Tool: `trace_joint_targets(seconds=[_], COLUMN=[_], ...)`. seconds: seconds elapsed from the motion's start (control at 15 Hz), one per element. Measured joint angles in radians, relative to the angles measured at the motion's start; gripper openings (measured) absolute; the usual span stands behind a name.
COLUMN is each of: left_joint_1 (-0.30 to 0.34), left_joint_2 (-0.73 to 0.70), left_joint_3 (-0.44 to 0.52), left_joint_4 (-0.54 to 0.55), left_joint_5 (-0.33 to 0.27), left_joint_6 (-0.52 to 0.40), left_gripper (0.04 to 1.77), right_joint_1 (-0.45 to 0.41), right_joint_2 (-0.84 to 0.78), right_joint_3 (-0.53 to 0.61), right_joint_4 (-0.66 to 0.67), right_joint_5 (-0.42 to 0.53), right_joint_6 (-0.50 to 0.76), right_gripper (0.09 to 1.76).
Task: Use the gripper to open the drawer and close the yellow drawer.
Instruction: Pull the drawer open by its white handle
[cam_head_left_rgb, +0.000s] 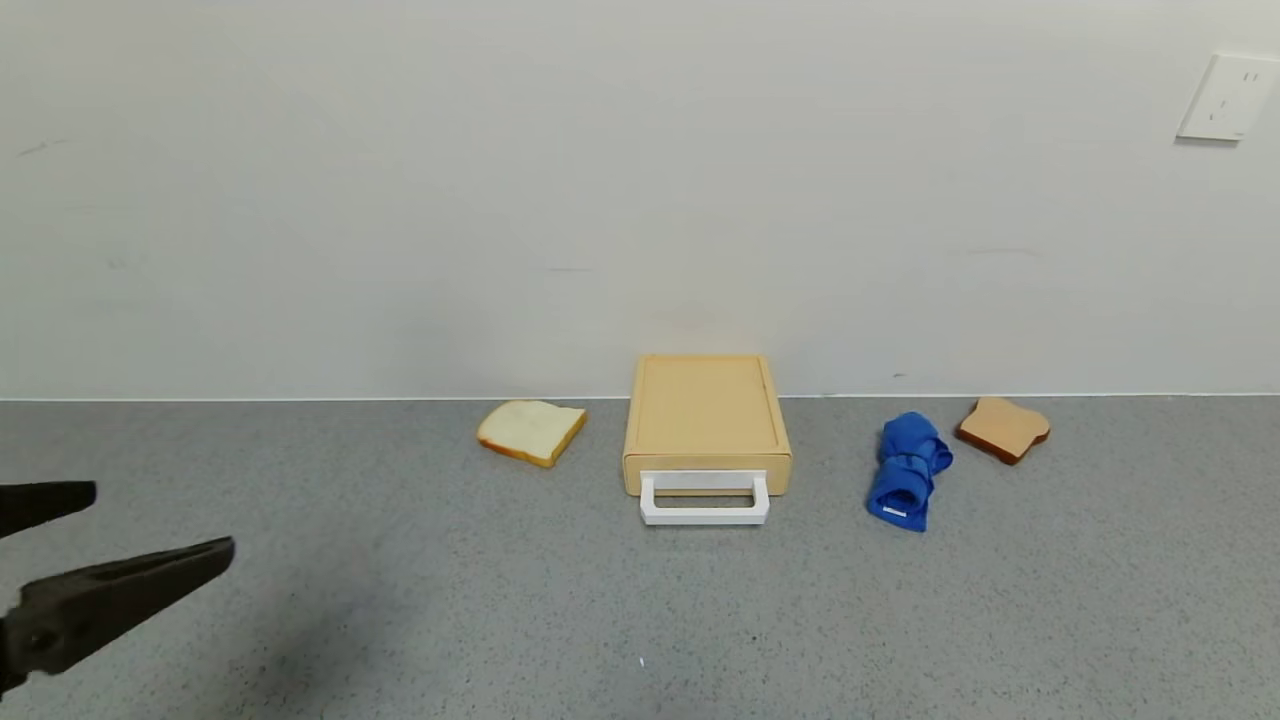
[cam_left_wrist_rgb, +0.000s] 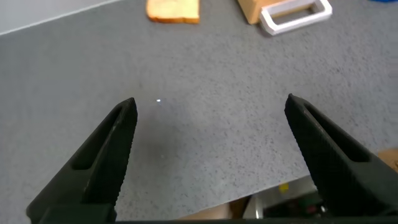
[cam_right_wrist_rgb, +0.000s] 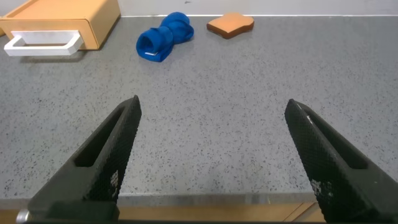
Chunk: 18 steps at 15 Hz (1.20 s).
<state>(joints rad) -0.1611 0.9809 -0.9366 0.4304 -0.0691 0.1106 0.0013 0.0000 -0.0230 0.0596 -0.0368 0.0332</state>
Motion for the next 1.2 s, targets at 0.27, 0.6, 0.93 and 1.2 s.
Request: trace_joint_targets(seconds=[0.27, 0.6, 0.93, 1.2], left_joint_1=[-0.132, -0.23, -0.284, -0.301], left_joint_2=[0.213, 0.392, 0.458, 0.473], left_joint_3=[-0.134, -0.245, -0.262, -0.262], left_joint_4=[0.029, 0.029, 0.026, 0.026], left_joint_5=[-0.004, -0.006, -0.006, -0.008], left_joint_6=[-0.008, -0.033, -0.031, -0.031], left_gripper=[1.72, 1.72, 0.97, 0.13], right_joint_1=[0.0, 0.0, 0.0, 0.0], right_joint_2=[0.0, 0.0, 0.0, 0.0], right_joint_3=[0.0, 0.0, 0.0, 0.0], right_joint_4=[0.0, 0.0, 0.0, 0.0], right_joint_5=[0.0, 0.0, 0.0, 0.0], right_joint_6=[0.0, 0.0, 0.0, 0.0], right_gripper=[1.7, 1.7, 1.7, 1.7])
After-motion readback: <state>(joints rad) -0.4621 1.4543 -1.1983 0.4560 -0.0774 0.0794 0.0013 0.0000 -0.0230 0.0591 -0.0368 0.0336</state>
